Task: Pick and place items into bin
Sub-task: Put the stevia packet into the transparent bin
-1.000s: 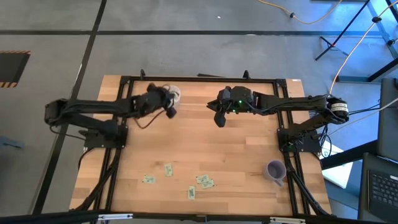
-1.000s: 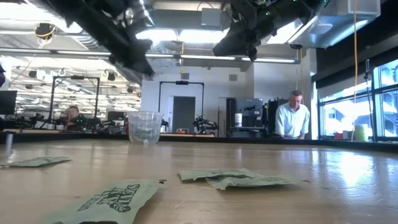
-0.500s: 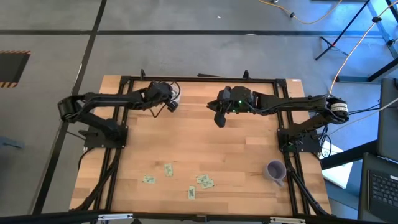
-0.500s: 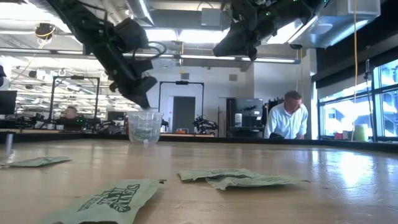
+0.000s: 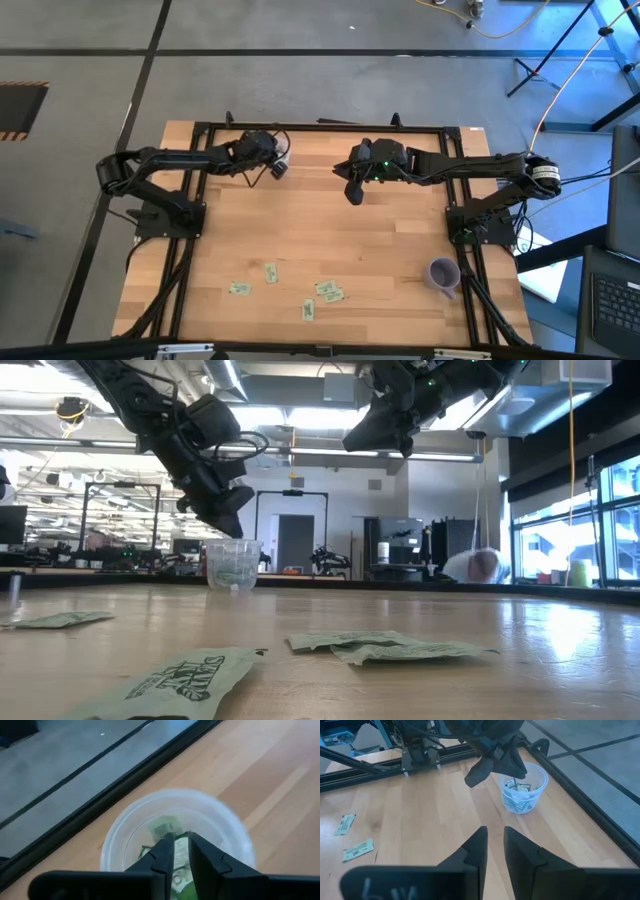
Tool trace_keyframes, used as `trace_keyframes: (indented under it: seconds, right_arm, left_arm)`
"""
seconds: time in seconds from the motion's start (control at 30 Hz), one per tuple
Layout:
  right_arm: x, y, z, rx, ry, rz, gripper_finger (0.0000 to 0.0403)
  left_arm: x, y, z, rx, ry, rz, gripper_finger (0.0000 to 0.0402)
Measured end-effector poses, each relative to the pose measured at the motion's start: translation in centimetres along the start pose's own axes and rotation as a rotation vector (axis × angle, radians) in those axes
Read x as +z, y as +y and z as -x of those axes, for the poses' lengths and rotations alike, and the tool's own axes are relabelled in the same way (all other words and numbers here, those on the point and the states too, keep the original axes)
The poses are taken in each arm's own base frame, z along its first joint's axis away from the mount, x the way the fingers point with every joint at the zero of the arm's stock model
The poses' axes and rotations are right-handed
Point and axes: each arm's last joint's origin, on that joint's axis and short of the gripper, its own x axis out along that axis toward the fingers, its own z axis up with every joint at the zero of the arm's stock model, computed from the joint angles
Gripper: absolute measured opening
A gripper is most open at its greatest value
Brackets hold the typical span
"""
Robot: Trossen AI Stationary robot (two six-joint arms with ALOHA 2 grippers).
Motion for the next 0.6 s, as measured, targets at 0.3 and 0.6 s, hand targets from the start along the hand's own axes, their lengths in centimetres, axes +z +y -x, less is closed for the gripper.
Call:
trace_keyframes:
  seconds: [0.3,0.6]
  right_arm:
    - [0.0,0.0,0.0,-0.001,-0.001,-0.001,0.0068]
    - [0.0,0.0,0.0,-0.001,-0.001,-0.033,0.0068]
  left_arm:
    - [1.6,-2.9,4.4,-0.667,-0.135,-0.113,0.0056]
    - [-1.8,-10.7,12.1,-1.152,-0.248,-0.574,0.0066]
